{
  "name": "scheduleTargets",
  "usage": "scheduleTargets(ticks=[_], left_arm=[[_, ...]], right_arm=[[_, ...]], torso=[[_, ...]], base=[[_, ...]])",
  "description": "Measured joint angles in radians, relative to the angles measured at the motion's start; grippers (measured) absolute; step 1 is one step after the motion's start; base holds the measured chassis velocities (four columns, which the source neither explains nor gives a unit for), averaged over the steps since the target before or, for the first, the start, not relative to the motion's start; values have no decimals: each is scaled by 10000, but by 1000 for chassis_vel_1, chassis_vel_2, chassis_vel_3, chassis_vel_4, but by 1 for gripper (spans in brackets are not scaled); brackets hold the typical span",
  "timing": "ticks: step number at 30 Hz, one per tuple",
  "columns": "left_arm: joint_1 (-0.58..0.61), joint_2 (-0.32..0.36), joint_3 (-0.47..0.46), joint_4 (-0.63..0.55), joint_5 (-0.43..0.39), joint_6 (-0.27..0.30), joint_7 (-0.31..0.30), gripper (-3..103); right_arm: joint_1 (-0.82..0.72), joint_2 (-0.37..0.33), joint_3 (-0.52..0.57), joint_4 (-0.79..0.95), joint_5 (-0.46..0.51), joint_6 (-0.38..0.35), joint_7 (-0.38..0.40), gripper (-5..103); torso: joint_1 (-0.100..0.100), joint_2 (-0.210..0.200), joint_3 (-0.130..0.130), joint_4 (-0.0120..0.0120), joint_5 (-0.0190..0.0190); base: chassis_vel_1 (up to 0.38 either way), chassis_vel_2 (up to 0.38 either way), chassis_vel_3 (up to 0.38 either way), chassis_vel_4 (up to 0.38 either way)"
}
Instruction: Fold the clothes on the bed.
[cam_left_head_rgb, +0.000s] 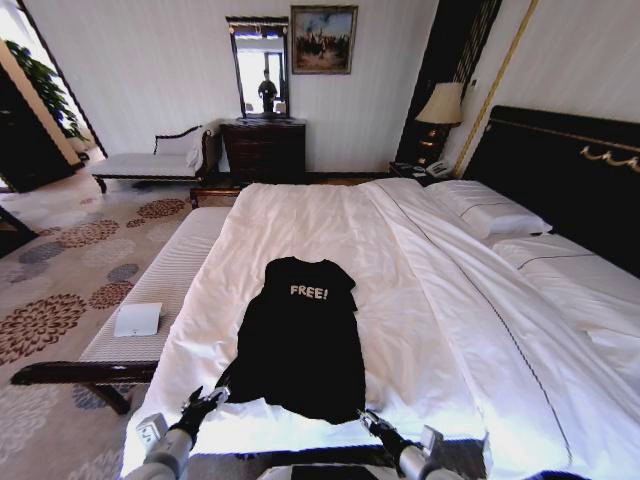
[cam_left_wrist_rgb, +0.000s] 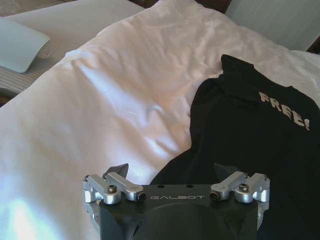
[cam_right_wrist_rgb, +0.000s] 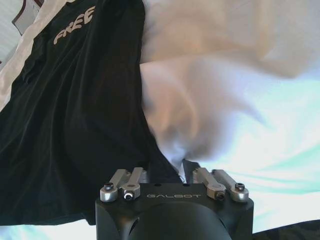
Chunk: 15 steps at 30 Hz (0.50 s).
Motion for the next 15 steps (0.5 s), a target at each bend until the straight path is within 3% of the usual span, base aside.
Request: scheduleTargets(ticks=[1, 3, 6, 9, 10, 15], left_arm=[[34, 8, -20, 30, -86, 45, 25, 98], [67, 22, -29, 47, -188, 101, 34, 98], [185, 195, -39, 116, -680, 302, 5, 98], [185, 207, -54, 136, -837, 399, -80, 98], [160, 179, -46, 203, -876, 482, -200, 98], [-238, 97, 156, 538, -804, 583, -289, 90]], right_arm=[[-7, 28, -18, 6, -34, 0, 3, 33], [-10, 42, -30, 6, -52, -2, 7, 33], [-50, 75, -64, 35, -142, -6, 31, 17], [-79, 84, -56, 78, -151, -8, 34, 12], [-92, 97, -40, 87, -157, -8, 39, 3], [-98, 130, -18, 72, -185, -8, 72, 0]], torso=[[0, 0, 0, 1, 0], [0, 0, 0, 0, -1], [-1, 0, 0, 1, 1], [0, 0, 0, 1, 0], [0, 0, 0, 1, 1], [-1, 0, 0, 2, 0]], base=[[0, 0, 0, 0], [0, 0, 0, 0], [0, 0, 0, 0], [0, 0, 0, 0], [0, 0, 0, 0], [0, 0, 0, 0]])
